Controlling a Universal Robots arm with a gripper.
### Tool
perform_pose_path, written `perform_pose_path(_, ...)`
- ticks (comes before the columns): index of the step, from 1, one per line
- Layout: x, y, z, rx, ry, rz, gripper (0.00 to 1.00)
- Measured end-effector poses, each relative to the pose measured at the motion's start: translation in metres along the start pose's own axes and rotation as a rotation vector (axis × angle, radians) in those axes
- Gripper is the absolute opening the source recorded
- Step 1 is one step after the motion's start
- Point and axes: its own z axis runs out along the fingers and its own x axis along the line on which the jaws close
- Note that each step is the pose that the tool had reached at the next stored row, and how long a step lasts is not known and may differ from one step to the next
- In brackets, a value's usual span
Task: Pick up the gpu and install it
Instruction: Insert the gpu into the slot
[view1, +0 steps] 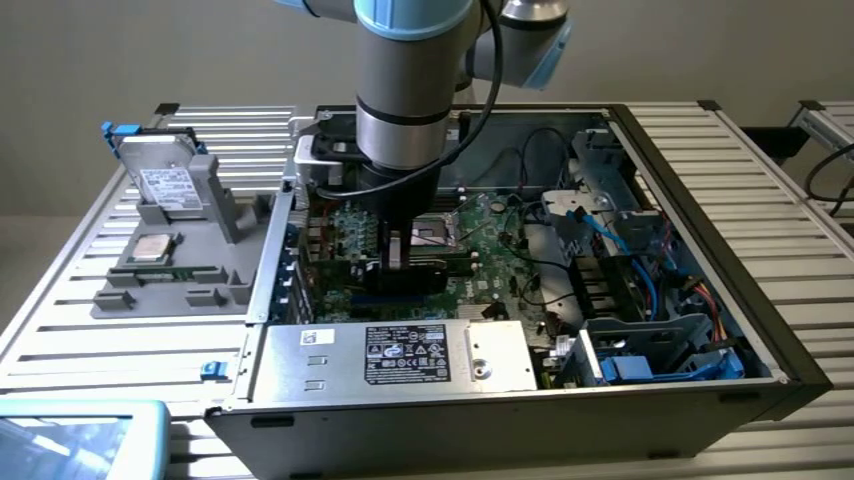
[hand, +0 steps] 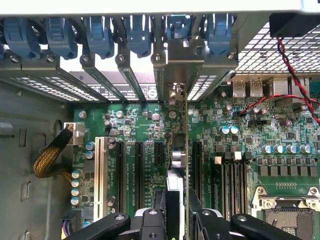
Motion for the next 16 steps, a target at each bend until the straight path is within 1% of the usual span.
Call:
perform_pose_path(3, 0.0001, 0.0000, 0.0005, -0.0001, 0.0020, 0.000, 0.28)
perform_pose_path(16, 0.0001, 0.0012, 0.0017, -0.0003, 0.0026, -0.001, 0.28)
